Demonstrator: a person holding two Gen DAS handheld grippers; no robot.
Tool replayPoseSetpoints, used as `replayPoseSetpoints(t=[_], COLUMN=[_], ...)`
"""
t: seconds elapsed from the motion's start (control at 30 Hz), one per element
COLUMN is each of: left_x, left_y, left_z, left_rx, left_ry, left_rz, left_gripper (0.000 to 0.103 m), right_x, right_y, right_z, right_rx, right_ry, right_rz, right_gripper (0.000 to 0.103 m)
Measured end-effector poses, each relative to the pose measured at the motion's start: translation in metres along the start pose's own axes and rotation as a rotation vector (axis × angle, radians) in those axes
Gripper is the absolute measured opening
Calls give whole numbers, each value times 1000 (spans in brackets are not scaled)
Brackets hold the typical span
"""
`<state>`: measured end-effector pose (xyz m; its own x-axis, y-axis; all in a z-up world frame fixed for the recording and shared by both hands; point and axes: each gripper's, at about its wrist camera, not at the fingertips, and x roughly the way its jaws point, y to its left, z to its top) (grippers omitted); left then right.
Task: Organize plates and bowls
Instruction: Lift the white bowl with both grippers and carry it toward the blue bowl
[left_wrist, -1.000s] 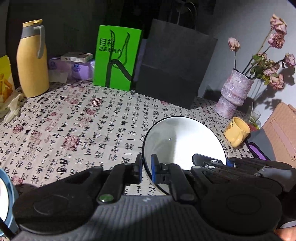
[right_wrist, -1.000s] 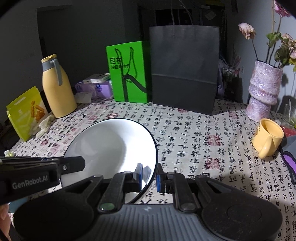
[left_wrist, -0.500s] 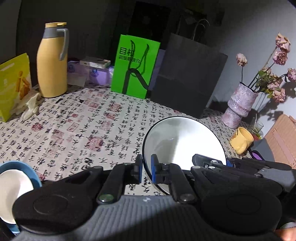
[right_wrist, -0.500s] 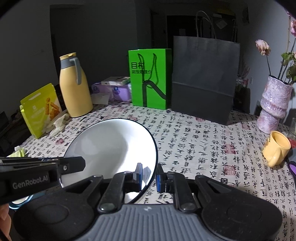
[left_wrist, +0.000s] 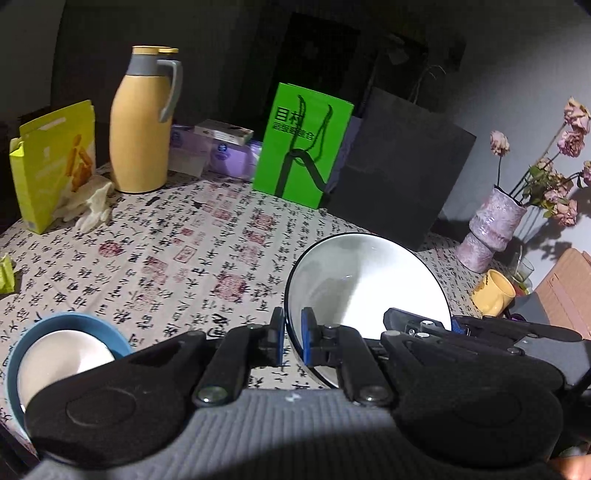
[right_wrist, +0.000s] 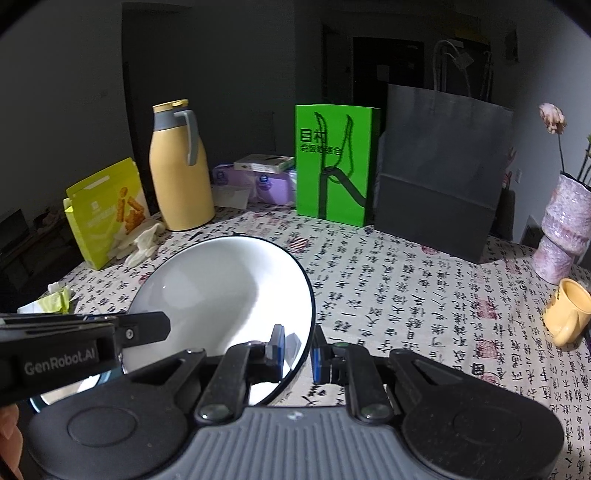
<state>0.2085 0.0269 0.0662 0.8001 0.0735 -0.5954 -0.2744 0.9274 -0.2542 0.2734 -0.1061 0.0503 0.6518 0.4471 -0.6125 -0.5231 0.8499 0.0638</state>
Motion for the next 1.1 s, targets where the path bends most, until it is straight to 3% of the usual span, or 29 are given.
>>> replayPoseSetpoints(t=[1.1], left_x=[-51], left_y=[101], left_z=[-7], left_rx=[-115], left_ry=[-57], left_rz=[63], left_gripper=[9], right_x=[8], right_y=[107], right_z=[3], right_rx=[-97], right_ry=[10], right_rz=[88], right_gripper=[14])
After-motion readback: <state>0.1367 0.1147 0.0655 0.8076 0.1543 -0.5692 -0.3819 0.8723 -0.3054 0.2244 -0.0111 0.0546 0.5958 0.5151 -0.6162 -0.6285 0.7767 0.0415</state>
